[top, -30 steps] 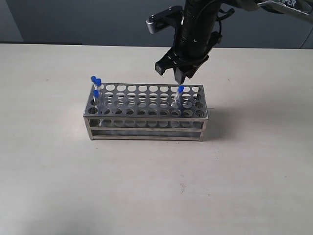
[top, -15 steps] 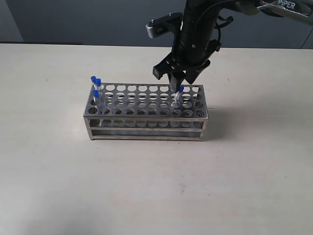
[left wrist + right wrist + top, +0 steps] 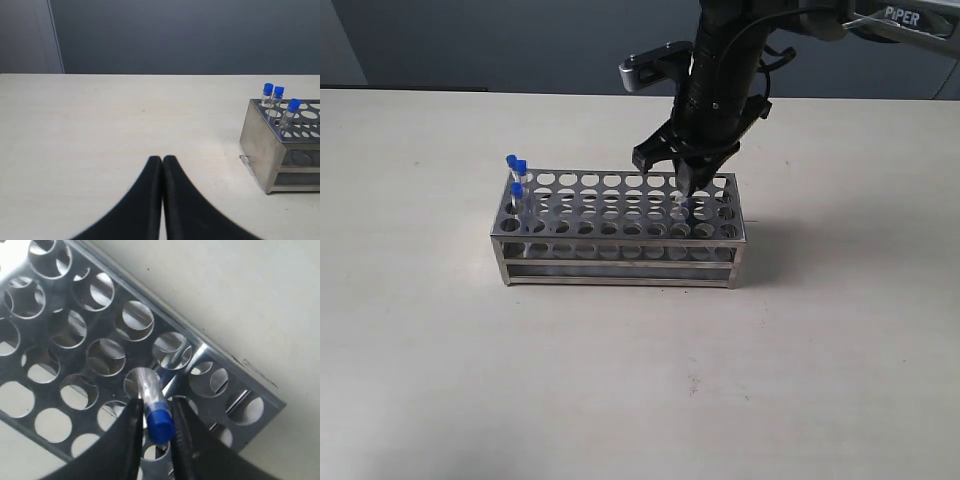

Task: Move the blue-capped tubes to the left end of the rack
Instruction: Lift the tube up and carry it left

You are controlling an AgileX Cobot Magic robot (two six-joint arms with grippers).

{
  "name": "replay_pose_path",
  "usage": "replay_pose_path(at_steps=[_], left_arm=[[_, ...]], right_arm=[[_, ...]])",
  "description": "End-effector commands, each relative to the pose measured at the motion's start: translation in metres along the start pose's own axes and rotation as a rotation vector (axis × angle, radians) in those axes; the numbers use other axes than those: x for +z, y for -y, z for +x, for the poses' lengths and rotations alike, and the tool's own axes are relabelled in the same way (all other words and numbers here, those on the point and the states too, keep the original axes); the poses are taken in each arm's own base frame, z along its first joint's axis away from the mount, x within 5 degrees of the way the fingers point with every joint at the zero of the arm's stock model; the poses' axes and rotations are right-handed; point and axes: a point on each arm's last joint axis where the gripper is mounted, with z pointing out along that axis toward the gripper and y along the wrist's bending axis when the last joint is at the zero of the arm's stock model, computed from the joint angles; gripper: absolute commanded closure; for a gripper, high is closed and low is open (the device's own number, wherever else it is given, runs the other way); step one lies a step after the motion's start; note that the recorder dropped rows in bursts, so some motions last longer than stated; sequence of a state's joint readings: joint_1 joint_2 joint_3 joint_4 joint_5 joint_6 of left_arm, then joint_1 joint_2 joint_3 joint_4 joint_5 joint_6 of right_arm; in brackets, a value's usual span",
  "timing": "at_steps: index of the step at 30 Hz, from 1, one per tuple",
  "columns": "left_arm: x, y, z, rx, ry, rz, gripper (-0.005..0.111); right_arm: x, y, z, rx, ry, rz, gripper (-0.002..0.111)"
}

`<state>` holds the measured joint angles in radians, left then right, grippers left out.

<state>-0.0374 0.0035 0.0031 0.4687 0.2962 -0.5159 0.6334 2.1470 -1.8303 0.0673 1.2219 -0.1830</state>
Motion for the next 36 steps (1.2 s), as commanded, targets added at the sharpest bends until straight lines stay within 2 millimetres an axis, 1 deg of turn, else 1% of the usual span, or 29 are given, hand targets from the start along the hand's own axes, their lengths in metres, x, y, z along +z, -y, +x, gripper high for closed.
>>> replay_pose_path(at_steps=[1, 3, 4, 5, 9, 13, 17, 21, 24, 28, 31, 36], left_arm=[[-0.001, 0.001, -0.001, -0.001, 0.010, 0.009, 0.106], [-0.001, 0.001, -0.001, -0.001, 0.010, 0.009, 0.106], [-0.001, 0.001, -0.001, -0.001, 0.010, 0.009, 0.106], [-0.001, 0.001, -0.001, -0.001, 0.010, 0.009, 0.106], [-0.001, 0.001, -0.002, 0.002, 0.012, 0.009, 0.106], [-0.001, 0.001, -0.002, 0.002, 0.012, 0.009, 0.106], [-0.001, 0.001, -0.002, 0.002, 0.012, 0.009, 0.106], [-0.001, 0.001, -0.002, 0.002, 0.012, 0.009, 0.106], [-0.001, 0.001, -0.002, 0.002, 0.012, 0.009, 0.106], [-0.001, 0.001, -0.002, 0.002, 0.012, 0.009, 0.106], [-0.001, 0.001, -0.002, 0.002, 0.012, 0.009, 0.106], [-0.001, 0.001, -0.002, 0.002, 0.012, 0.009, 0.106]], right_arm=[[-0.004, 0.005, 0.001, -0.012, 0.008, 0.037, 0.092], [-0.004, 0.005, 0.001, -0.019, 0.008, 0.037, 0.100], [-0.006, 0.005, 0.001, -0.020, 0.009, 0.037, 0.107], [-0.010, 0.005, 0.002, -0.020, 0.017, 0.039, 0.109], [-0.030, 0.003, 0.003, -0.034, 0.069, 0.049, 0.109], [-0.056, 0.001, 0.006, -0.037, 0.143, 0.064, 0.109], [-0.075, -0.001, 0.010, -0.038, 0.181, 0.068, 0.109], [-0.086, -0.003, 0.014, -0.041, 0.195, 0.067, 0.109], [-0.090, -0.007, 0.016, -0.067, 0.198, 0.036, 0.109], [-0.093, -0.024, 0.011, -0.142, 0.259, -0.078, 0.109], [-0.093, -0.043, 0.006, -0.197, 0.292, -0.089, 0.109], [-0.090, -0.083, -0.003, -0.331, 0.311, -0.096, 0.109]])
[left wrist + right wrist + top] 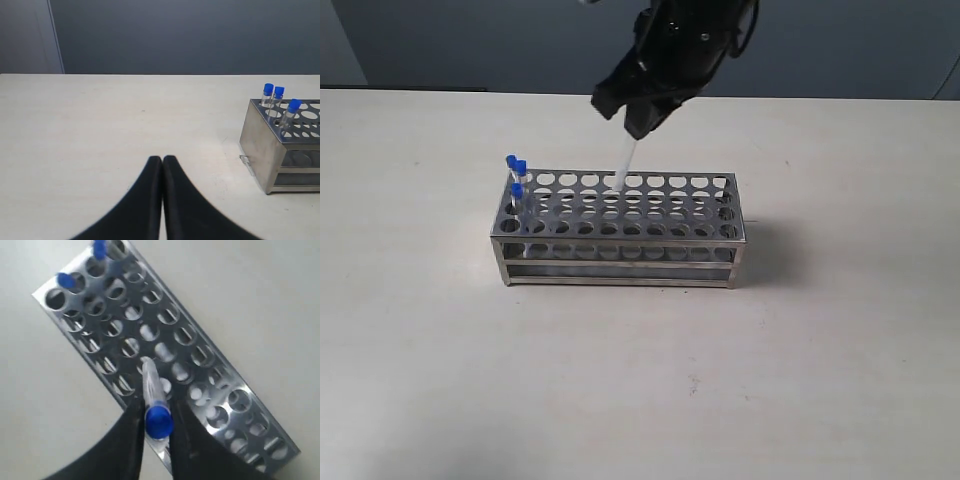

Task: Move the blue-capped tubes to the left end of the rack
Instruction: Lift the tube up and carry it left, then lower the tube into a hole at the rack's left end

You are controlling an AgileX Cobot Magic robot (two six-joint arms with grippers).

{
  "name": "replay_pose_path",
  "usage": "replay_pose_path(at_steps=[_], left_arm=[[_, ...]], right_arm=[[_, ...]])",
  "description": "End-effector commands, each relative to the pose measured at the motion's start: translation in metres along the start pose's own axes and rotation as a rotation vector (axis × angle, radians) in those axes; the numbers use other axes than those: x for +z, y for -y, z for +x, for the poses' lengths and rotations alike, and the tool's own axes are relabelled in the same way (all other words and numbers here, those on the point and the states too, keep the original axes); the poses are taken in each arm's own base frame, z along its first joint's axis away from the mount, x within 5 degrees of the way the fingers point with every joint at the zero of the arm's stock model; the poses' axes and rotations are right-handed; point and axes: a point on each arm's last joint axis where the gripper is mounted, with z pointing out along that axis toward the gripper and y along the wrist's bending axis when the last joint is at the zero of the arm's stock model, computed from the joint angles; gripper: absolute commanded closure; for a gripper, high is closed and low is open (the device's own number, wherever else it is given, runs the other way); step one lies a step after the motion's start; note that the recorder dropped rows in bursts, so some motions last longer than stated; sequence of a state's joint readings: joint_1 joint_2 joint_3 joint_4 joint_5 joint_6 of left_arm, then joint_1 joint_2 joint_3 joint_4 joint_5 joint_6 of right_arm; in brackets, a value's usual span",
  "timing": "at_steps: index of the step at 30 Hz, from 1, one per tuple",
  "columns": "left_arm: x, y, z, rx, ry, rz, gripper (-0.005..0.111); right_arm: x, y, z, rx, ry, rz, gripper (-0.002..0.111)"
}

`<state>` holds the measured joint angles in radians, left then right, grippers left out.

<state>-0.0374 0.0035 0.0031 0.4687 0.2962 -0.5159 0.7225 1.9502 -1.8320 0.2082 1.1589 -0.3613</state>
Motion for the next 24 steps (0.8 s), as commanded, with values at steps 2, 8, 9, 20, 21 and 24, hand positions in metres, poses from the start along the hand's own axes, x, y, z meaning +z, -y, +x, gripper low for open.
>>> replay_pose_path(at_steps=[2, 8, 9, 20, 21, 24], left_arm=[[-0.001, 0.001, -0.002, 0.002, 0.012, 0.009, 0.106], [-0.001, 0.001, -0.002, 0.002, 0.012, 0.009, 0.106], [-0.001, 0.001, -0.002, 0.002, 0.012, 0.009, 0.106], [-0.001, 0.001, -0.002, -0.001, 0.011, 0.010, 0.106], [-0.001, 0.001, -0.002, -0.001, 0.011, 0.010, 0.106], [-0.001, 0.001, -0.002, -0.001, 0.011, 0.010, 0.106]], right_arm=[[0.010, -0.037, -0.020, -0.128, 0.015, -0.030, 0.109], [0.026, -0.062, -0.036, -0.194, -0.011, -0.064, 0.109], [0.028, -0.064, -0.038, -0.199, -0.008, -0.066, 0.109], [0.043, -0.068, -0.041, -0.207, -0.020, -0.088, 0.109], [0.045, -0.068, -0.041, -0.210, -0.021, -0.092, 0.109], [0.055, -0.068, -0.041, -0.208, -0.028, -0.111, 0.109]])
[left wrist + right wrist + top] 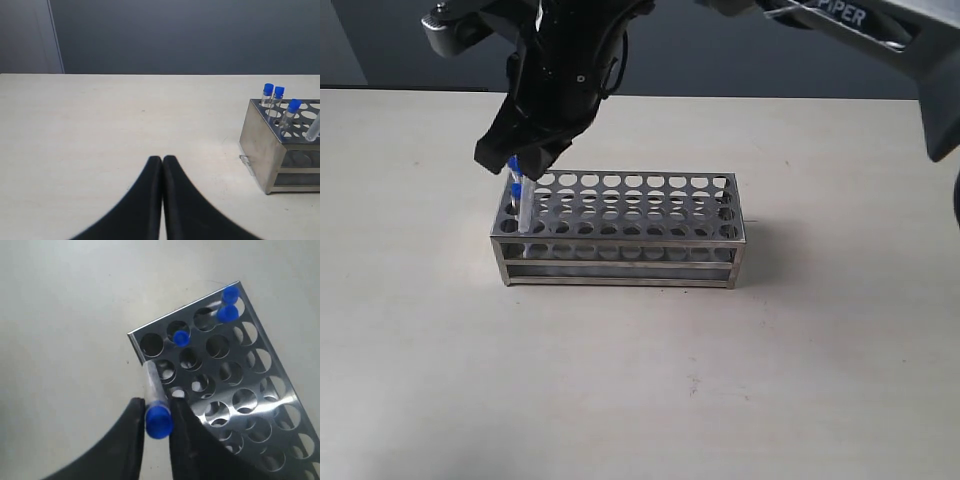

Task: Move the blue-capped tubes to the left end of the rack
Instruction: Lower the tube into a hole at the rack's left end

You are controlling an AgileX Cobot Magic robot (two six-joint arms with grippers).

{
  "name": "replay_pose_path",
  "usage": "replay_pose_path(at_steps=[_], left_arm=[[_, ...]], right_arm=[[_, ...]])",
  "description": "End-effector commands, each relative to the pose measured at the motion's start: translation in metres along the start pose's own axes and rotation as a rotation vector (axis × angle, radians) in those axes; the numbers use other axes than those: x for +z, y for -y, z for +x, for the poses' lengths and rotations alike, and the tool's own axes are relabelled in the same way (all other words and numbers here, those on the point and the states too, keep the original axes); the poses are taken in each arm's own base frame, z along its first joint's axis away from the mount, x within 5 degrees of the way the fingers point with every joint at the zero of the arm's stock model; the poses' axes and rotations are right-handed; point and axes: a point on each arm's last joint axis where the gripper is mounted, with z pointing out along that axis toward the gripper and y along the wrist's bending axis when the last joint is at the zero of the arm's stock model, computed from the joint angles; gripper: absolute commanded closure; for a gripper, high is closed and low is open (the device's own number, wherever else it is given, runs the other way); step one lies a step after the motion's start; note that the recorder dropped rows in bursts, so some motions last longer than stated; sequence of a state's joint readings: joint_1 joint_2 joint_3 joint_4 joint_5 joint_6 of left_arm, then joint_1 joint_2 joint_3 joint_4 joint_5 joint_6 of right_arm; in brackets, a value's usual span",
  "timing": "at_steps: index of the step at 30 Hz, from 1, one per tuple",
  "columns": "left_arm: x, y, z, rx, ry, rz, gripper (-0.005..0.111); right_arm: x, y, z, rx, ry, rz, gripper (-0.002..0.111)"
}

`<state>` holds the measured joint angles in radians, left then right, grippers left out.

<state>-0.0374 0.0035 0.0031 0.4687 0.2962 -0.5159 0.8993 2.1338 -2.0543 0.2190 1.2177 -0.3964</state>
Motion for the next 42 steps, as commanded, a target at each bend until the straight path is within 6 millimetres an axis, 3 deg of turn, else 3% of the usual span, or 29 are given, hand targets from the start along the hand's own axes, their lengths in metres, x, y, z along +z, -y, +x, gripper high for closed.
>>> replay_pose_path(at_steps=[1, 20, 36, 42], left_arm=[[-0.001, 0.001, -0.002, -0.001, 0.011, 0.010, 0.106], [-0.001, 0.001, -0.002, -0.001, 0.011, 0.010, 0.106], [-0.001, 0.001, -0.002, -0.001, 0.011, 0.010, 0.106], [-0.001, 0.001, -0.002, -0.001, 0.011, 0.010, 0.106]], right_arm=[[0.011, 0.000, -0.001, -0.008, 0.001, -0.023, 0.109], [0.021, 0.004, -0.006, -0.042, 0.053, -0.002, 0.109], [0.068, 0.002, -0.007, -0.047, 0.057, -0.091, 0.109], [0.071, -0.003, -0.010, -0.111, 0.073, -0.096, 0.109]])
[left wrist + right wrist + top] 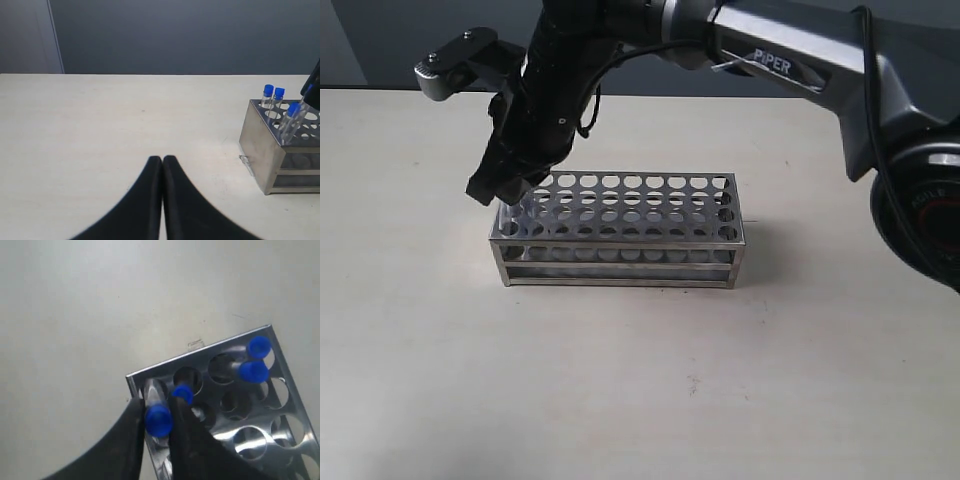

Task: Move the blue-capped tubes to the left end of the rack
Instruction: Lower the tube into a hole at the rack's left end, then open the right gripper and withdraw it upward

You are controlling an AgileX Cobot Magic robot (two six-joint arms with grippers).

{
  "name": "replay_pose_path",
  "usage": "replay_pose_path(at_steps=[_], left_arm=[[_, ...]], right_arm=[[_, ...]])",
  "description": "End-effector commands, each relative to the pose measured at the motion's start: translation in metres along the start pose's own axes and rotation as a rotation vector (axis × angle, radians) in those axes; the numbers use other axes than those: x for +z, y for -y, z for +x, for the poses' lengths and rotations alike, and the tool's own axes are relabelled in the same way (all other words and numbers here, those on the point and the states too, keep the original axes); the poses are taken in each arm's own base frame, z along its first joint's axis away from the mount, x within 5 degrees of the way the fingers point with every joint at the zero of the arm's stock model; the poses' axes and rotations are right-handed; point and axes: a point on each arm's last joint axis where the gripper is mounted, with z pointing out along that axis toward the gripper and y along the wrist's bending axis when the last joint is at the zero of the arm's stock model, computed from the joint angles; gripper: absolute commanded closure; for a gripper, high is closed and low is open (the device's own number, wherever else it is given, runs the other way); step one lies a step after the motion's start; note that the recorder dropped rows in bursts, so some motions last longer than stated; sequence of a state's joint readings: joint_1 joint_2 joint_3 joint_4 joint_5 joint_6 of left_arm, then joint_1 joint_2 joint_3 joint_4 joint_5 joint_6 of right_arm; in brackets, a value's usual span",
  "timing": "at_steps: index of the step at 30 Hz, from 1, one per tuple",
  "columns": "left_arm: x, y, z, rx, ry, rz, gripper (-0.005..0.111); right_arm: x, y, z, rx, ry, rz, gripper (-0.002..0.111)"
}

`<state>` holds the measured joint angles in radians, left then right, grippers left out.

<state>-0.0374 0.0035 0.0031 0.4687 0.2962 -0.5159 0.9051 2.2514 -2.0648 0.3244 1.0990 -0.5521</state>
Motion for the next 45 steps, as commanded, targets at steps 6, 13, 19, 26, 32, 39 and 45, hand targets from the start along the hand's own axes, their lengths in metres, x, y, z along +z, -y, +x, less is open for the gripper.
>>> replay_pose_path(at_steps=[6, 13, 19, 26, 32, 39, 45], left_arm=[[-0.001, 0.001, -0.002, -0.001, 0.011, 0.010, 0.106], [-0.001, 0.001, -0.002, -0.001, 0.011, 0.010, 0.106], [-0.001, 0.001, -0.001, -0.001, 0.010, 0.009, 0.106], [-0.001, 0.001, -0.001, -0.001, 0.010, 0.009, 0.106], [-0.001, 0.001, -0.001, -0.001, 0.010, 0.009, 0.106], [-0.001, 0.001, -0.001, -0.001, 0.010, 0.009, 0.106], [-0.001, 0.001, -0.001, -0.001, 0.010, 0.009, 0.106]], right_arm=[[0.018, -0.012, -0.006, -0.075, 0.043, -0.048, 0.109], [0.018, -0.004, 0.000, -0.027, -0.018, 0.025, 0.109], [0.017, -0.006, 0.005, -0.025, -0.073, 0.005, 0.085], [0.007, -0.009, 0.005, 0.015, -0.085, 0.000, 0.061], [-0.026, -0.013, 0.001, 0.017, -0.073, 0.054, 0.061], [-0.091, -0.022, -0.003, 0.008, -0.026, 0.183, 0.095], [-0.151, -0.040, -0.001, 0.018, 0.077, 0.232, 0.108]])
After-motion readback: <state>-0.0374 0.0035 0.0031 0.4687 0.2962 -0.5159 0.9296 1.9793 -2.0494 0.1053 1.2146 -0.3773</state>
